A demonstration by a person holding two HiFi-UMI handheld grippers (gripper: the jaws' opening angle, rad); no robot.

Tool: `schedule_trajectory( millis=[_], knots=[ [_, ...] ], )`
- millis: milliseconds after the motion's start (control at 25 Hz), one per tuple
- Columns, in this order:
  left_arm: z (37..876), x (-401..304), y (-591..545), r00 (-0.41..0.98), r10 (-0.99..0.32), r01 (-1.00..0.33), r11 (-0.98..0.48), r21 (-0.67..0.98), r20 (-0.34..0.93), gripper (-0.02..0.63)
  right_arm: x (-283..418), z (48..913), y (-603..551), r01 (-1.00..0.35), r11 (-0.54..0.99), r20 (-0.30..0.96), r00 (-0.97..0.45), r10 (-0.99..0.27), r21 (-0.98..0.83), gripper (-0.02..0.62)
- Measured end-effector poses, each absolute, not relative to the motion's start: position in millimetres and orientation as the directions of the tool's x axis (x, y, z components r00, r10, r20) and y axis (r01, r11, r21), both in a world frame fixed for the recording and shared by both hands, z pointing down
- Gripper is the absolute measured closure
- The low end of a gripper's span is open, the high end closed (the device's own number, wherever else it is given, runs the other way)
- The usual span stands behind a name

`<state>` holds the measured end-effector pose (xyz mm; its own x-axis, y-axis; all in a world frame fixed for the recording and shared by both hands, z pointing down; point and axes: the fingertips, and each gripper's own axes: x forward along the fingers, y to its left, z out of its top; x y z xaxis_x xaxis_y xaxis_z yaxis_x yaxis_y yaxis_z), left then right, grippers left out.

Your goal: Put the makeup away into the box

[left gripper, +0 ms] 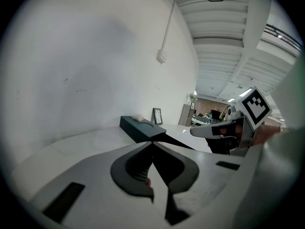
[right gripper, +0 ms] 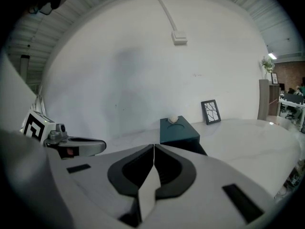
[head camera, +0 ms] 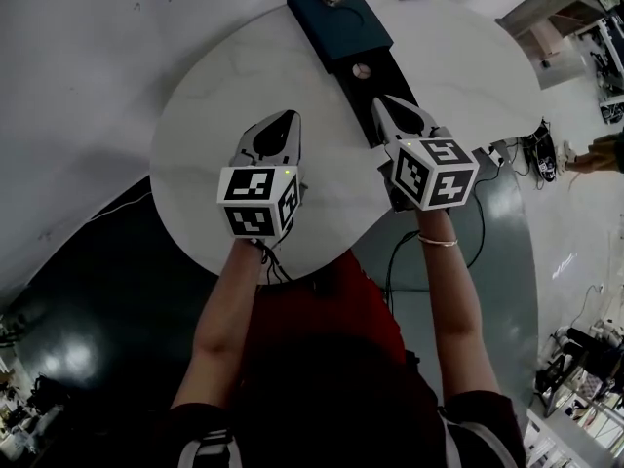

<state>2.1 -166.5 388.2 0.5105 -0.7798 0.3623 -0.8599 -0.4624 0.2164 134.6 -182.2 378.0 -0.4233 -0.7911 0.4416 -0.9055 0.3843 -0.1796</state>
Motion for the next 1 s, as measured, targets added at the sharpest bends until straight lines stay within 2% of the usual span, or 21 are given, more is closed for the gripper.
schedule_trajectory(
  millis=[520,1000],
  knots=[
    [373.2,-5.5,-137.8,0.53,-0.775,-0.848,-0.497,0.186,0.344,0.584,124.9,363.9,-135.5,-0.908,0.353,0.401,-0.417,-0.816,-0.226,0.581],
    [365.9,-21.9,-118.7,0.542,-0.774,-0.84,-0.514,0.175,0.327,0.584,112.7,357.7,-109.3,-0.929,0.321,0.39,-0.369,-0.844,-0.184,0.581]
  ],
)
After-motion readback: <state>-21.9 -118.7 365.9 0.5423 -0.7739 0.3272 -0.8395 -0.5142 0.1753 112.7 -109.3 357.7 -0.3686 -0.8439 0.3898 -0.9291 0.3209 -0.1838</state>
